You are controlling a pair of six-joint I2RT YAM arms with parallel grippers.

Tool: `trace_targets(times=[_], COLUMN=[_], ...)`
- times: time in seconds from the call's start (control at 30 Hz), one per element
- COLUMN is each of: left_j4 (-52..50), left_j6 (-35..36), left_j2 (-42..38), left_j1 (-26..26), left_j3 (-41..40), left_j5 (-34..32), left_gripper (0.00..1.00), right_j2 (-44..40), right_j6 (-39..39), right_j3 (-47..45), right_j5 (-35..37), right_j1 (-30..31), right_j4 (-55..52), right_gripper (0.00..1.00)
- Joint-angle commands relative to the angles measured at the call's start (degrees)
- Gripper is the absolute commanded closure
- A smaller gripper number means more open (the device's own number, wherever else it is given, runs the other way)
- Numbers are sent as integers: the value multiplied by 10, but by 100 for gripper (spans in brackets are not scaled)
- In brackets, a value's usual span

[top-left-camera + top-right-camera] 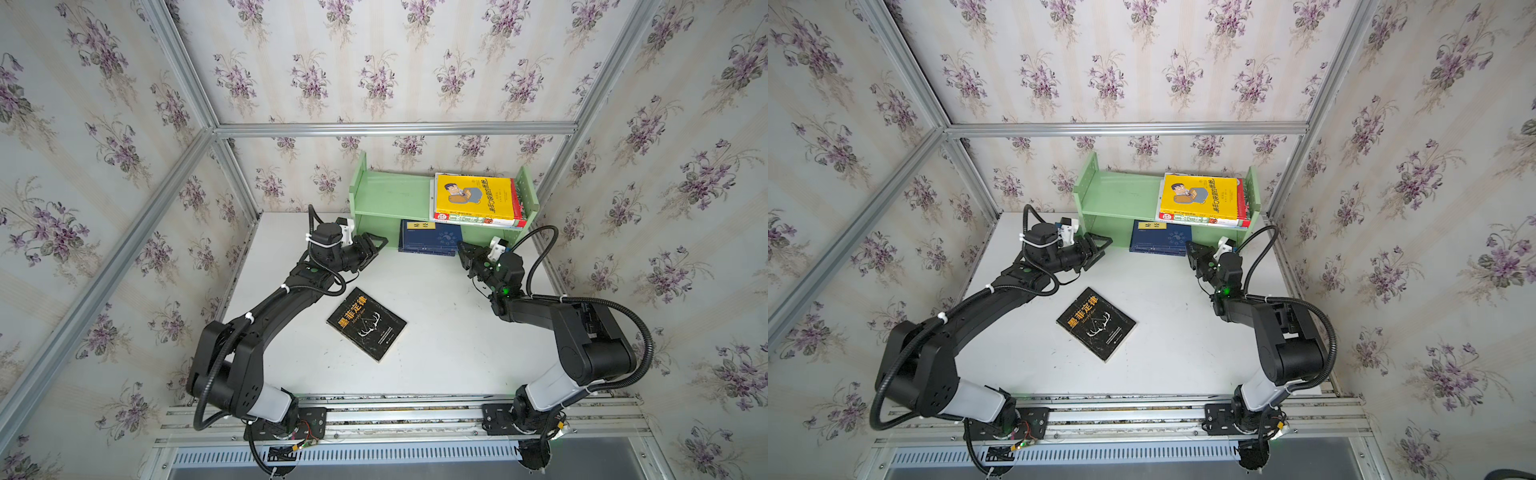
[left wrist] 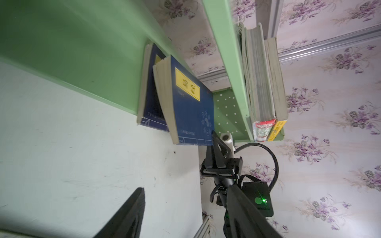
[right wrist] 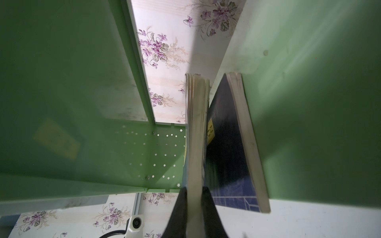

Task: Stacking books/files
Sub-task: Place the book at the bookshelf.

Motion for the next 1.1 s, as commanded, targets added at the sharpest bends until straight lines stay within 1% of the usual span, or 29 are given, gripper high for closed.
trace_targets(times=[0.0, 0.1, 0.23, 0.37, 0.5, 0.67, 0.93, 1.07], left_j4=[-52, -64, -72, -75, -78, -81, -81, -82], left_j6=[56, 81, 94, 95, 99, 100, 100, 102], left_j2=[-26, -38, -44, -45, -43, -39, -21, -19], left_j1=[13, 24, 30, 35, 43, 54, 59, 59], left_j3=[-3, 3, 5, 5, 9, 10, 24, 27], left_j5=[-31, -17, -10, -8, 0, 8, 24, 27], left_gripper=[27, 26, 24, 23, 23, 23, 23, 23], right_j2=[11, 22, 41, 41, 43, 31, 34, 37], right_j6=[-29, -35, -50, -74, -89, -95, -106, -111], right_j3=[17, 16, 31, 30, 33, 6, -1, 5], right_j5=[17, 39, 41, 75, 91, 118, 127, 124], right_j1=[12, 18, 28, 43, 47, 50, 54, 54], right_j4=[62, 88, 89, 79, 63, 62, 54, 48], right_gripper=[100, 99, 99, 99, 99, 99, 99, 97])
